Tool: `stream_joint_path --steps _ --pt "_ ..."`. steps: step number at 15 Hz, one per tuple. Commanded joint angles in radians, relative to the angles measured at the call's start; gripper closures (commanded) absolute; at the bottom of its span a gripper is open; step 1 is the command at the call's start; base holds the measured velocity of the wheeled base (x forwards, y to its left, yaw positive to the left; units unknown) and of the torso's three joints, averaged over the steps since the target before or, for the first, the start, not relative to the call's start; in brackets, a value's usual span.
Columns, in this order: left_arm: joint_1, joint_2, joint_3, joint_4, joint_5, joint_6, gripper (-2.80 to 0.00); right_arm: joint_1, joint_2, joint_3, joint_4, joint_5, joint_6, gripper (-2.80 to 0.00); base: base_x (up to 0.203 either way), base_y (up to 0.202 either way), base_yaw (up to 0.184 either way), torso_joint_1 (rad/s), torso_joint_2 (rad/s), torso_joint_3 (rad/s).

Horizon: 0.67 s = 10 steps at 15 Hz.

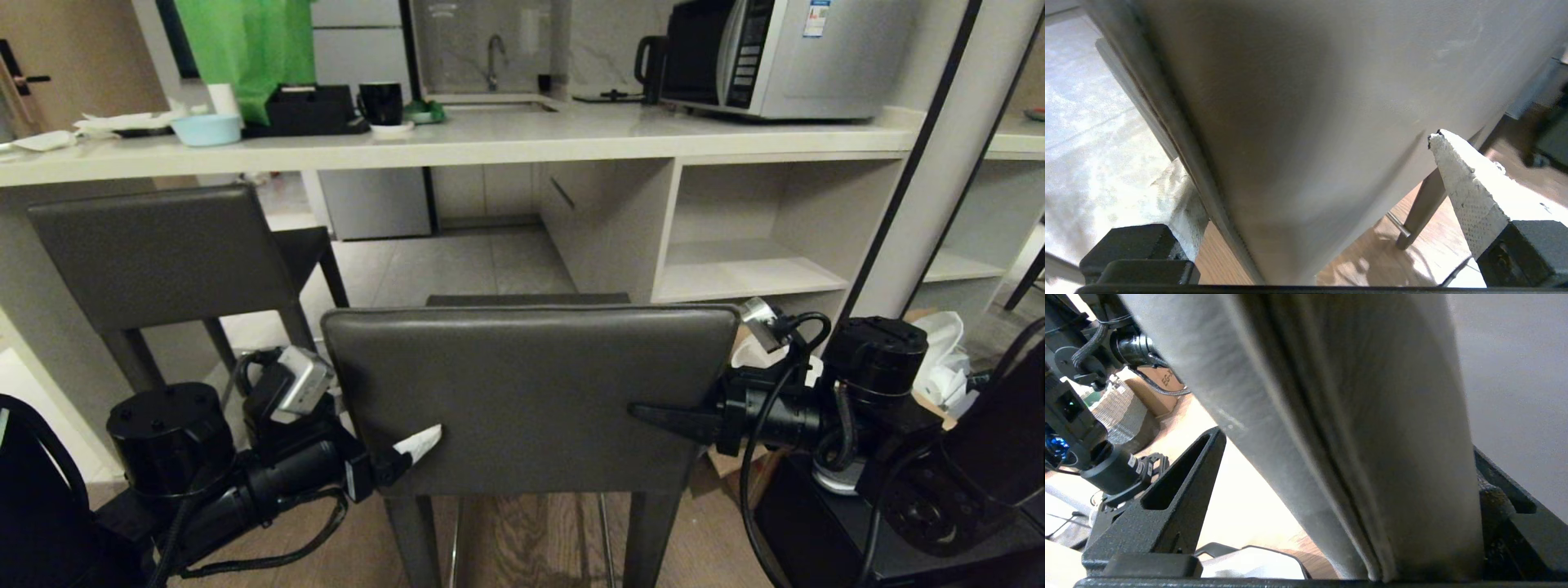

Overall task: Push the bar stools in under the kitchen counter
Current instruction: Pull the gray chair out from under the dining table

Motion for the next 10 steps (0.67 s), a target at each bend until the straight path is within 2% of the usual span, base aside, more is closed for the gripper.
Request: stream_joint_path --steps 1,3,10 --pt "-0.001 0.002 -0.007 -0.010 0.006 0.005 -2.80 0.001 0.002 0.000 -0.020 0.005 0.002 -2.80 -0.188 0.000 0.000 -0.006 0.00 0.002" --pt "-0.015 0.008 -0.008 -0.010 0.075 0.027 -2.80 0.001 0.002 0.003 -0.020 0.005 0.002 -2.80 -0.145 0.000 0.000 0.002 0.00 -0.002" --pt "-0.011 -0.034 0.013 -0.010 0.072 0.021 -2.80 -0.012 0.004 0.007 -0.021 -0.008 0.003 -2.80 0.000 0.000 0.000 0.000 0.00 0.000"
